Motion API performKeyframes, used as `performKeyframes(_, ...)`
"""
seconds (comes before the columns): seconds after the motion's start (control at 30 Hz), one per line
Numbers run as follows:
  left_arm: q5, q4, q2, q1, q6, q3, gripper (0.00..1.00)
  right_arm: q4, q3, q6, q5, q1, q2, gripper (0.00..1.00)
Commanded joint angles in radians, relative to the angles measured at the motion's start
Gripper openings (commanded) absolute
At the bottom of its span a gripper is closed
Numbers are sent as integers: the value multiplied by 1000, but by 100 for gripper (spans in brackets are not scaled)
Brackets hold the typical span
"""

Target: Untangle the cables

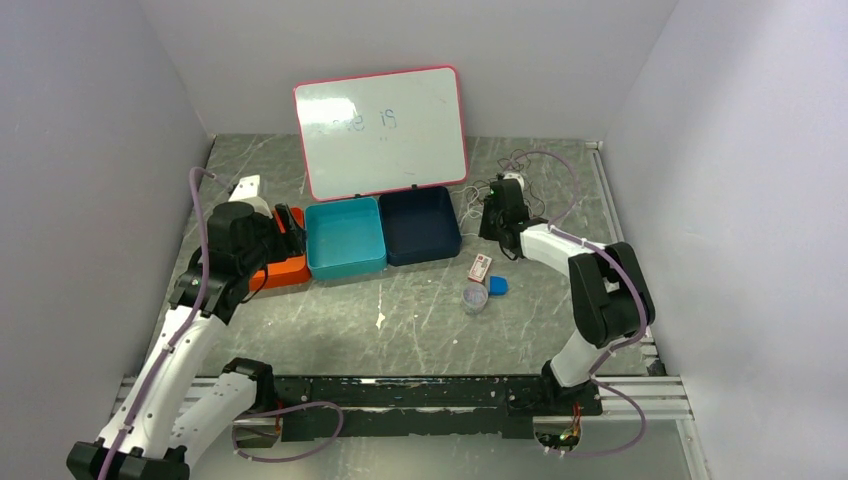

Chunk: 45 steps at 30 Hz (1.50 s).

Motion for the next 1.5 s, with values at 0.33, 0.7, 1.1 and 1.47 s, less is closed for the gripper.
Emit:
performKeyframes(0.33,92,108,-16,-1,-28,-41,71,69,0,-35,-26,-6,-101,0)
performKeyframes(0.7,287,141,-12,-1,-43,-3,88,-268,74,-62,-18,-6,-429,0)
performKeyframes(1.1,396,296,108,-111,1,112,90,-609,261,-61,-84,-4,-698,0)
performKeyframes(1.47,180,467,282,-454,110,215,94,-706,436,-34,-312,-3,-691,0)
